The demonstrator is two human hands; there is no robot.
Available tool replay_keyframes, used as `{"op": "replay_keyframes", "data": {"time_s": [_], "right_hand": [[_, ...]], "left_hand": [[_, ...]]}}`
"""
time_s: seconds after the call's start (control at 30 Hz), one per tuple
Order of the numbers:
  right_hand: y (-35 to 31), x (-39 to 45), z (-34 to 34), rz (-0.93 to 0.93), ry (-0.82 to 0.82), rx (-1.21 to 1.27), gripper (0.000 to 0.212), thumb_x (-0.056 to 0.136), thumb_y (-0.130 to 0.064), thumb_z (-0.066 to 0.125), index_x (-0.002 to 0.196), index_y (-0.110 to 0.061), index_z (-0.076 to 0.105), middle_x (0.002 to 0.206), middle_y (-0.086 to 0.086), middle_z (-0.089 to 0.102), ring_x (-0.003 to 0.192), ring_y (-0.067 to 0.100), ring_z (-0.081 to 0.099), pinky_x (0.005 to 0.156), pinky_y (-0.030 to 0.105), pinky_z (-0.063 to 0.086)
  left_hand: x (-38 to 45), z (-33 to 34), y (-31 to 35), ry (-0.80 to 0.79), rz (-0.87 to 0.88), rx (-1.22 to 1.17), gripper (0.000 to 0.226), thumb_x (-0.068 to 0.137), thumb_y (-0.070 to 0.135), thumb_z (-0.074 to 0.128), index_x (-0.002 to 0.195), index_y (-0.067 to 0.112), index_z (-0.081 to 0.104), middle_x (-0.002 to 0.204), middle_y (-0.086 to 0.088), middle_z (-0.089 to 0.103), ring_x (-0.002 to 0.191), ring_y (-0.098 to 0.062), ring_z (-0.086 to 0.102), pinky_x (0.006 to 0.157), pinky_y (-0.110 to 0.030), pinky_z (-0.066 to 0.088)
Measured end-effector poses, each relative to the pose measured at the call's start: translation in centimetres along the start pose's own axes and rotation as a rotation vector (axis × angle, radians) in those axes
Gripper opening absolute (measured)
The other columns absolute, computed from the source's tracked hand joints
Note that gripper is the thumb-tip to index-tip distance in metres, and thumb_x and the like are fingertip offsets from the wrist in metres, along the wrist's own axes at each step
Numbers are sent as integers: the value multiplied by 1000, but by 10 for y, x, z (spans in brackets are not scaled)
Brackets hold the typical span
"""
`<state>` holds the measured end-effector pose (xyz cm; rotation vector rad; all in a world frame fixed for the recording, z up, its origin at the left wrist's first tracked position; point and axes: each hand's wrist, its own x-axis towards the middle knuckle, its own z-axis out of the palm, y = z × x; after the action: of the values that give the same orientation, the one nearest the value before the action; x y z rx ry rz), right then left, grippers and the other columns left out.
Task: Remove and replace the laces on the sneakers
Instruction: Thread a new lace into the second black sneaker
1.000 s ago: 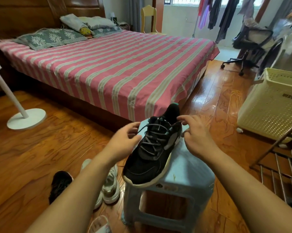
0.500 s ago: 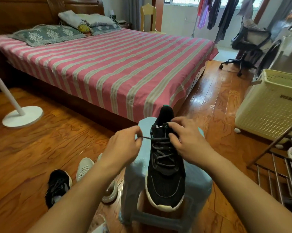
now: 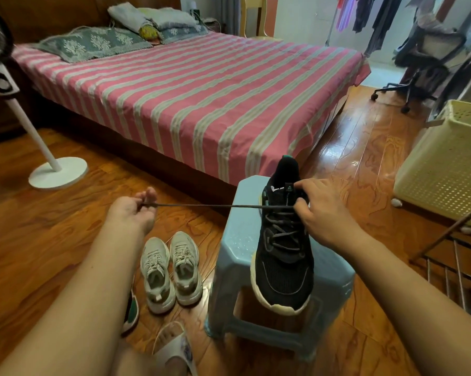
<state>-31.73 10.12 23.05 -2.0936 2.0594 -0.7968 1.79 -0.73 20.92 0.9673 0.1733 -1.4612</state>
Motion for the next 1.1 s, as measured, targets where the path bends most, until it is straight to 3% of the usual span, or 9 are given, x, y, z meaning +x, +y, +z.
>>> {"op": "replay_keyframes", "data": {"time_s": [0.07, 0.17, 0.23, 0.3, 0.4, 0.57, 0.77, 1.1], "right_hand": [[-1, -1, -1, 7, 3, 16, 26, 95, -13, 51, 119, -12, 63, 110, -1, 58, 113, 21, 43, 91, 28, 31], [-5, -3, 2, 23, 22, 27, 28, 95, -13, 51, 121, -10, 63, 113, 2, 60, 114, 19, 41, 90, 24, 27], [-7, -3, 3, 38, 25, 40, 29, 96, -13, 50, 122, -10, 63, 116, 3, 60, 116, 19, 40, 91, 24, 27], [-8, -2, 3, 46, 20, 56, 30, 96, -13, 50, 122, -11, 63, 116, 3, 60, 117, 21, 41, 92, 26, 28], [-6, 0, 2, 53, 8, 61, 30, 95, -13, 51, 122, -13, 64, 115, 3, 61, 117, 23, 43, 94, 30, 32], [-2, 1, 2, 56, 2, 55, 31, 95, -14, 51, 123, -14, 63, 115, 3, 62, 116, 23, 44, 93, 28, 30], [0, 1, 4, 45, 19, 57, 31, 95, -14, 51, 124, -14, 63, 118, 3, 63, 115, 20, 43, 92, 26, 29], [0, 2, 7, 29, 43, 48, 31, 95, -14, 52, 124, -14, 63, 119, 2, 63, 111, 12, 38, 86, 19, 23]], "left_hand": [[19, -16, 8, 129, 37, 90, 32, 91, -9, 20, 88, 9, 46, 79, -4, 50, 54, -7, 47, 42, -12, 37], [33, -29, 8, 223, 117, 585, 32, 100, 1, 20, 103, 8, 52, 72, 0, 42, 41, -7, 32, 32, -18, 22], [21, -17, -2, 118, 238, 946, 41, 103, 1, 27, 138, 6, 46, 77, -6, 51, 46, -9, 32, 37, -22, 26], [-14, 4, -22, -179, 314, 1084, 46, 106, 3, 37, 151, 13, 33, 88, -11, 63, 44, -9, 34, 37, -22, 25], [-73, 22, -66, -562, 255, 1137, 17, 106, 5, 43, 118, 6, 55, 73, -7, 61, 37, -8, 32, 34, -20, 22], [-105, 20, -116, -759, 309, 1277, 28, 109, 24, 44, 93, 10, 61, 52, 4, 40, 40, -9, 28, 40, -22, 22], [-102, 23, -133, -711, 568, 1531, 28, 106, 29, 48, 86, 15, 63, 64, 7, 53, 53, -7, 41, 53, -30, 32], [-99, 23, -138, -677, 473, 1511, 31, 106, 27, 46, 85, 11, 62, 59, 8, 46, 53, -10, 37, 52, -31, 28]]}}
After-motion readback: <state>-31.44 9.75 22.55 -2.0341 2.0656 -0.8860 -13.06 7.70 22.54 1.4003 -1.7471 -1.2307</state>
